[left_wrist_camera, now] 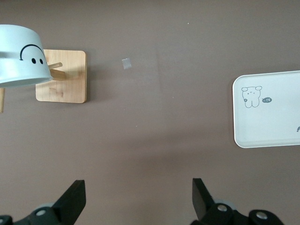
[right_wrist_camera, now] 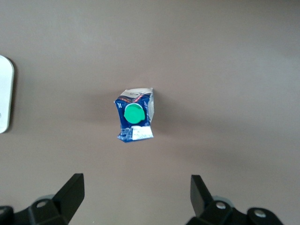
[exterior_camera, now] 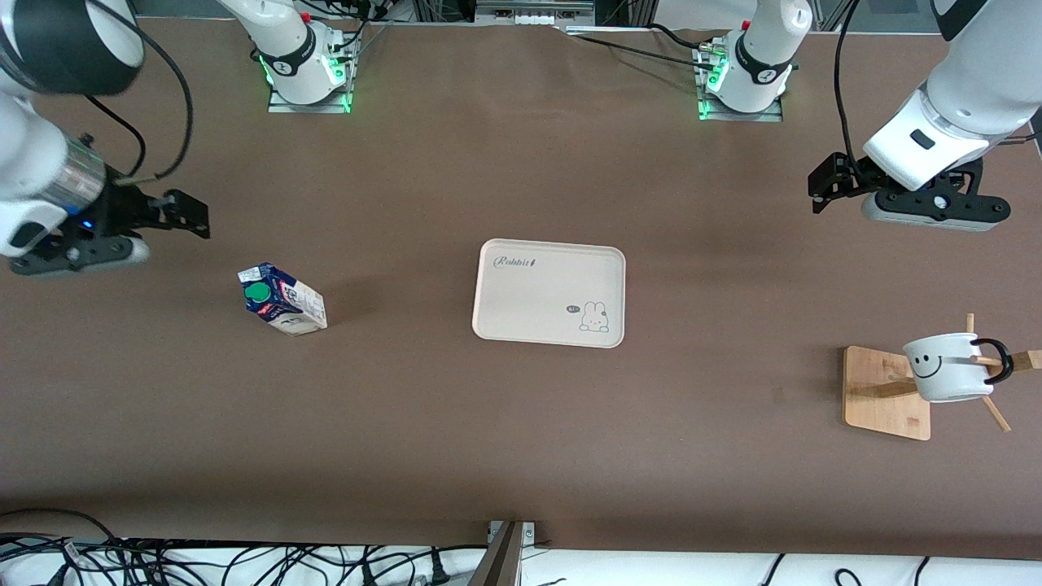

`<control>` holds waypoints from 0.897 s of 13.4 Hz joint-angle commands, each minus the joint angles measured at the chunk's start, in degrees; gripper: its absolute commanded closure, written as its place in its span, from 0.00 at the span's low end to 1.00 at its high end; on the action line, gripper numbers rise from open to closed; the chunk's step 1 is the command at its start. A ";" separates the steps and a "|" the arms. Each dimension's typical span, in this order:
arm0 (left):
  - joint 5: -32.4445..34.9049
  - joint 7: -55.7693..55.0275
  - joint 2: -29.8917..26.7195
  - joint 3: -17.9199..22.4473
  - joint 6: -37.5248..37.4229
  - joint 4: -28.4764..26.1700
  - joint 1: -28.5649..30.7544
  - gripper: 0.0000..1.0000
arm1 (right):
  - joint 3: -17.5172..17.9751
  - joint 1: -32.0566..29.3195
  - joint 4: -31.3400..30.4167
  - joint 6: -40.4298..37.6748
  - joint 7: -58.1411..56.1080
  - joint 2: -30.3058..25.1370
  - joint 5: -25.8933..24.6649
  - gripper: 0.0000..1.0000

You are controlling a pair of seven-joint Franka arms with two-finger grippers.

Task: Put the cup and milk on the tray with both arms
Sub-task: 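Reach the right gripper toward the blue milk carton and grasp it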

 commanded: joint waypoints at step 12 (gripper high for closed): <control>0.08 -0.18 0.94 -0.02 -1.68 2.23 -0.30 0.00 | -0.70 2.19 -7.71 15.65 -5.67 10.18 -0.54 0.00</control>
